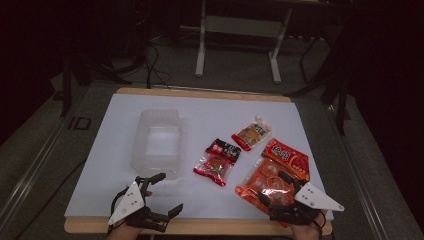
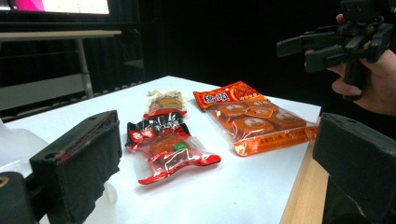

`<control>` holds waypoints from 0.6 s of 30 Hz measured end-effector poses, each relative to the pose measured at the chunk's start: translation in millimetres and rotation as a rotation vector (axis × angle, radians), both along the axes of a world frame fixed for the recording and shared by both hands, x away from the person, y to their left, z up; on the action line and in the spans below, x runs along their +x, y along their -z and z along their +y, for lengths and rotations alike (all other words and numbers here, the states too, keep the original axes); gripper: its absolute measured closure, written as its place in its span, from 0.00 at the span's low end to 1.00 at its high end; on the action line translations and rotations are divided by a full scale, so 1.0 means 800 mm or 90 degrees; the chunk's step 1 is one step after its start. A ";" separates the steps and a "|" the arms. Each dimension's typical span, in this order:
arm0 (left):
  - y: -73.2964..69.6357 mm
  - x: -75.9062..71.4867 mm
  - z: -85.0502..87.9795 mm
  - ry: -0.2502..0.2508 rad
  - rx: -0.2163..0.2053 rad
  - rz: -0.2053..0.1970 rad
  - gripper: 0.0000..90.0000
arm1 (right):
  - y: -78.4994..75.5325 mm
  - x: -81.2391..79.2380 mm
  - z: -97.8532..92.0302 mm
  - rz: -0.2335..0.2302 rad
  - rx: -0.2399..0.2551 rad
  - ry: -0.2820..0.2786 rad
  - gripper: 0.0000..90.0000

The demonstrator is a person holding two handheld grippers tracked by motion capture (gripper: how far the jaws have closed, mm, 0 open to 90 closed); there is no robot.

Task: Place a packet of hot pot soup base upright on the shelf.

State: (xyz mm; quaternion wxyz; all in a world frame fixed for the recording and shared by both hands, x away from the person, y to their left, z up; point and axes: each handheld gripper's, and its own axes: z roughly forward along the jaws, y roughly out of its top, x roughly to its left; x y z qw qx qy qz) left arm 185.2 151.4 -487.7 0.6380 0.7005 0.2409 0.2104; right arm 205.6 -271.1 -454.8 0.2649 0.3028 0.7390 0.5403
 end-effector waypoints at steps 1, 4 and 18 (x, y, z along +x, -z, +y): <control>-0.001 -0.001 -0.001 -0.002 0.000 0.001 0.02 | 0.000 -0.001 0.003 -0.005 -0.010 0.000 0.11; -0.002 -0.005 -0.002 -0.013 0.003 -0.002 0.02 | 0.001 -0.002 0.006 -0.007 -0.009 -0.008 0.11; -0.005 -0.006 -0.002 0.011 0.037 0.002 0.02 | -0.017 -0.014 0.019 -0.030 -0.003 -0.036 0.11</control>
